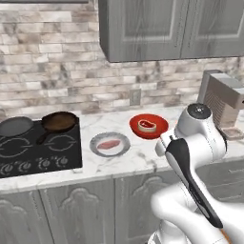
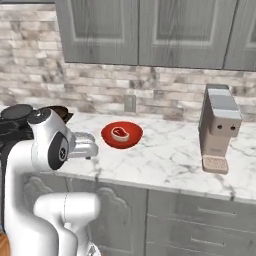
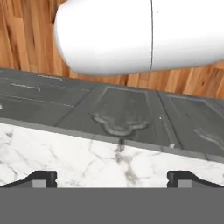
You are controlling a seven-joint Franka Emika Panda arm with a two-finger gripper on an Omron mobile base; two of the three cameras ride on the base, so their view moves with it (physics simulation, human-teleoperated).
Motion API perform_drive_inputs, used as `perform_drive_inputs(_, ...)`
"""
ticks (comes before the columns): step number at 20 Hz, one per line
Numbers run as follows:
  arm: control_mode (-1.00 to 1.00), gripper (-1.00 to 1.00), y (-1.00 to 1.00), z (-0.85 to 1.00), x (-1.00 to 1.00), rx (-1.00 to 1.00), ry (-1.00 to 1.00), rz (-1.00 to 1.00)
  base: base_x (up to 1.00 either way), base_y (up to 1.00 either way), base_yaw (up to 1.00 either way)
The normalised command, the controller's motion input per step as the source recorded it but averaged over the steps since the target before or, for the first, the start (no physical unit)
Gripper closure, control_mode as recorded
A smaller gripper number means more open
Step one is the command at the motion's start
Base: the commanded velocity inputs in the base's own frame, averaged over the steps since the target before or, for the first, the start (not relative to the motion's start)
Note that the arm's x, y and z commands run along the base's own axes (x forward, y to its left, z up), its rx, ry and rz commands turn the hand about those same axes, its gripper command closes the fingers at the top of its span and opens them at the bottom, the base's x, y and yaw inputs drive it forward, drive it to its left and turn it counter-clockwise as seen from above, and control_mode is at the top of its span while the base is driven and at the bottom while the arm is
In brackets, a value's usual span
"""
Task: Place one of the steaks on the plate and the other in the bowl. Then place the bowl in the fridge.
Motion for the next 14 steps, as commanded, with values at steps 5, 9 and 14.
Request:
perform_drive_inputs(5, 1.00, -1.00, 0.00, 0.00, 0.00, 0.00, 0.00, 0.00, -0.13, 0.00, -0.48)
perform_drive_inputs(9, 1.00, -1.00, 0.00, 0.00, 0.00, 0.00, 0.00, 0.00, -0.05, 0.00, -0.49)
perform_drive_inputs(14, 1.00, -1.00, 0.00, 0.00, 0.00, 0.00, 0.00, 0.00, -0.01, 0.00, -0.48)
